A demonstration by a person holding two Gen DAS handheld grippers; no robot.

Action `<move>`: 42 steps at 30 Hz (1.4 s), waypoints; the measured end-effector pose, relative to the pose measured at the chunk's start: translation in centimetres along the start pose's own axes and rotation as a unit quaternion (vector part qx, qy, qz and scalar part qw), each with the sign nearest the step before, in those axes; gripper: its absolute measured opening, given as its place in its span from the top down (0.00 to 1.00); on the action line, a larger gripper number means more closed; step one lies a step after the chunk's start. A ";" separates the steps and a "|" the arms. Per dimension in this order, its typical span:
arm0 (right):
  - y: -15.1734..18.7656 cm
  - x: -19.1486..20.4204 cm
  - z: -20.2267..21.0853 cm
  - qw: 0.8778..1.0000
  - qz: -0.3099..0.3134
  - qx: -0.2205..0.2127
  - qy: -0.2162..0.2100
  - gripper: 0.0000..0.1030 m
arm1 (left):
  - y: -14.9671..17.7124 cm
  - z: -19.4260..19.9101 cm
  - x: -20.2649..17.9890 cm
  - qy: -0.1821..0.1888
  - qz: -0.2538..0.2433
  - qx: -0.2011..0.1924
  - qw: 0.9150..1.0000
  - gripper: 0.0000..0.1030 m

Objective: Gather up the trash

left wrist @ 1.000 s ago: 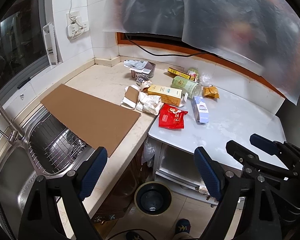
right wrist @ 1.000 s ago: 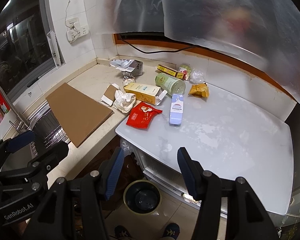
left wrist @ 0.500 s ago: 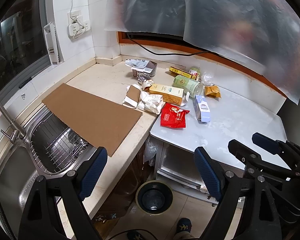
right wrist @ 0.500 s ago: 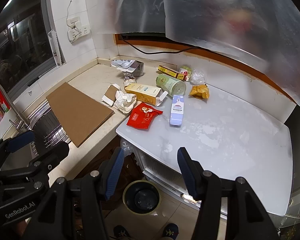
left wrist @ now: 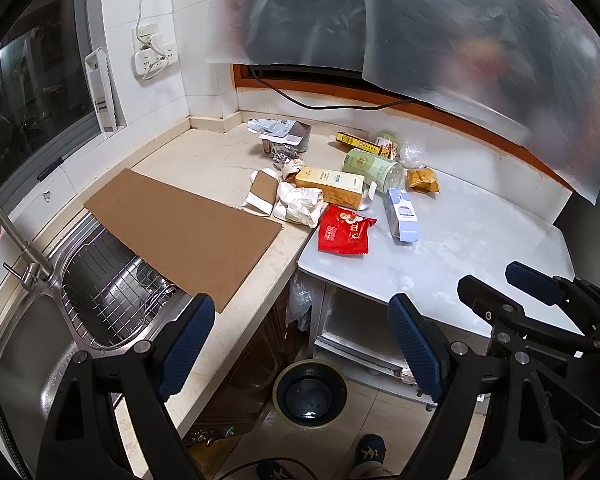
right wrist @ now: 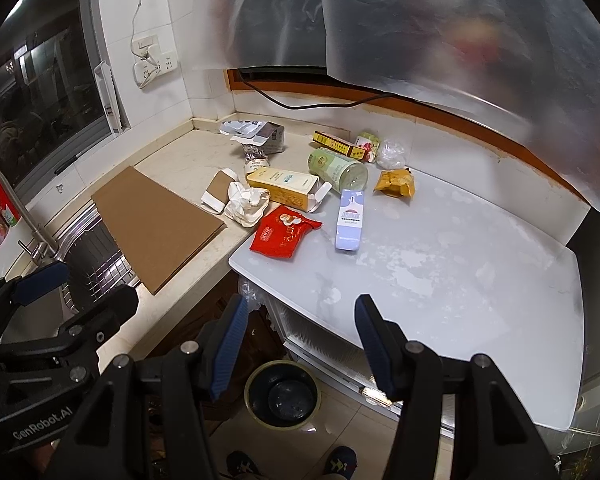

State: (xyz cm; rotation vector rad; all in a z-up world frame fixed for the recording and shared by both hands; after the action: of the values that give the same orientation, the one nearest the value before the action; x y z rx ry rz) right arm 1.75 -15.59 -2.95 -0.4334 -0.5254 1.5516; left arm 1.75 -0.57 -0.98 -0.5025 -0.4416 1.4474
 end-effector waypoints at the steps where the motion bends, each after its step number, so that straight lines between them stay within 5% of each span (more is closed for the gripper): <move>1: 0.0 0.0 0.0 1.000 0.000 0.000 0.000 0.45 | 0.0 0.0 0.0 0.000 0.000 0.000 1.000 0.16; 19: -0.1 -0.9 -0.5 1.000 -0.002 0.011 -0.014 0.45 | 0.0 -0.9 -1.1 0.003 -0.005 0.015 1.000 0.16; 42: -9.3 -10.0 -12.6 0.993 -0.014 0.083 -0.080 0.45 | -8.9 -14.1 -5.4 0.049 0.035 0.082 0.995 0.16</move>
State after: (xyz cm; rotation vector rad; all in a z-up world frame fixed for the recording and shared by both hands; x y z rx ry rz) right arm 17.09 -24.58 -8.37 -0.1747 -0.5180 1.5963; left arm 16.63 -7.30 -7.32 -0.4571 -0.2265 1.5048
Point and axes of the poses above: each gripper's, at about its wrist camera, not at the fingertips, and z roughly against the way its jaws point, x to its left, y to its underside, the point moved 3 cm from there along -z, roughly the way its jaws point, and after that the axes turned 8 degrees about x, right-handed, at the moved point
